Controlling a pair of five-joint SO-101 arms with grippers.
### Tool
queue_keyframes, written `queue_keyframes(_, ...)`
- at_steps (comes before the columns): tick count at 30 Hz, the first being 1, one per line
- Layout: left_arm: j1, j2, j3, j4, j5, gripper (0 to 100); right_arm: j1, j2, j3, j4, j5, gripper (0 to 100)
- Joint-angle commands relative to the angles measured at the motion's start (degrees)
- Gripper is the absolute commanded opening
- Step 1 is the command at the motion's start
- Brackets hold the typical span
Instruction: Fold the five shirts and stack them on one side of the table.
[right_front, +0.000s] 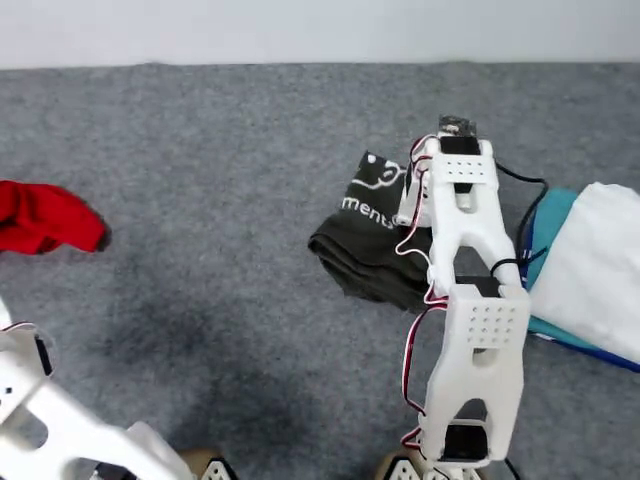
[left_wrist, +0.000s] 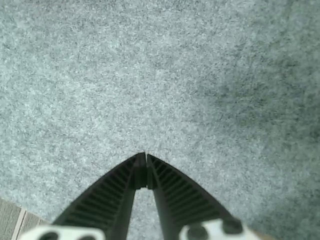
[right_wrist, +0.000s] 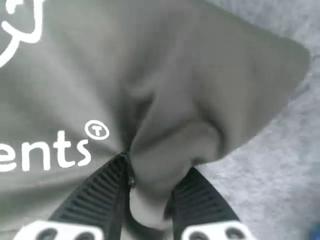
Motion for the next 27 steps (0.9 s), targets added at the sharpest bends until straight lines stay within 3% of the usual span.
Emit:
queue_keyframes(1, 0.3, -1.0, -0.8, 0.5, 0.1, 1, 1.6, -7.8, -4.0, 5.1, 6.2, 0.9)
queue_keyframes(11, 0.5, -1.0, -0.8, 1.4, 0.2, 1, 2.4, -20.7, -4.8, 16.7, 17.4, 0.9)
queue_keyframes(20, 0.5, -1.0, -0.8, 1.1, 0.1, 1, 12.7, -37.4, -4.7, 16.7, 25.1, 0.9)
queue_keyframes(27, 0.6, -1.0, -0.8, 1.0, -2.9, 1, 20.9, -40.6, -4.7, 16.3, 31.2, 0.9)
